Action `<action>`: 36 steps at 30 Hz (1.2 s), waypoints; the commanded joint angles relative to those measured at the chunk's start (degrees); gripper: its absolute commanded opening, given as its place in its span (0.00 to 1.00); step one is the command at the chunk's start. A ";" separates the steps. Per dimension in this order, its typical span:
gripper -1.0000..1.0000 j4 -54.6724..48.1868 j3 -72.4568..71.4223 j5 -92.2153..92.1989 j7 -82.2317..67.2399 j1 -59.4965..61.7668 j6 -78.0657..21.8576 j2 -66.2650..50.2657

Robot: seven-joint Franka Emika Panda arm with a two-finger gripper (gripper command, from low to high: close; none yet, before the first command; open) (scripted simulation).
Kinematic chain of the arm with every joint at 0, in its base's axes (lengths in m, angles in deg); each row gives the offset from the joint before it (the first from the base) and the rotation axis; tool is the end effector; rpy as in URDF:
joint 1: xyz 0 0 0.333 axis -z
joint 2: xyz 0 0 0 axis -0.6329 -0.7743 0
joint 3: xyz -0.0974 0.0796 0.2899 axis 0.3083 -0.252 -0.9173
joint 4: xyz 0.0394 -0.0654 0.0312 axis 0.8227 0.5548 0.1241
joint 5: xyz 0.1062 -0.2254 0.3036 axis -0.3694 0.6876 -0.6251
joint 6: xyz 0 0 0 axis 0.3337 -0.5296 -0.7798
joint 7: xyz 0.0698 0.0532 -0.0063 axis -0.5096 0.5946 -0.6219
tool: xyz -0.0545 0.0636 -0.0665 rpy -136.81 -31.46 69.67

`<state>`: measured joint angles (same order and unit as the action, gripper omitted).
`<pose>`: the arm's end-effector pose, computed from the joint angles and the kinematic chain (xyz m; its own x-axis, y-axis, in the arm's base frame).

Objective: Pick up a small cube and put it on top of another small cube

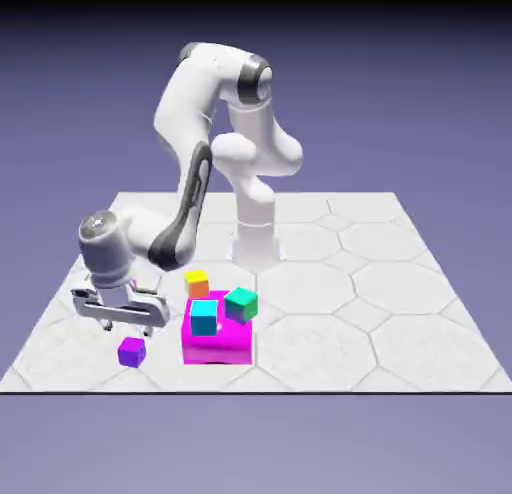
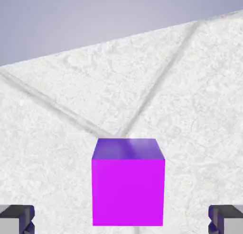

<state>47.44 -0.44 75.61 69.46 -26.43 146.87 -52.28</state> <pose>0.4781 -0.2856 0.1701 0.5179 -0.8440 -0.1392 -0.8336 -0.5345 0.1395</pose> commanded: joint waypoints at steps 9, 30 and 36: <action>0.00 -0.13 0.89 0.61 0.65 -0.21 -2.03 2.07; 0.00 20.11 -15.58 6.54 28.10 -9.99 -14.28 35.50; 1.00 24.09 -15.66 6.17 27.79 -10.06 -5.46 30.67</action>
<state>71.52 -16.10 81.78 97.24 -36.47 141.41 -21.62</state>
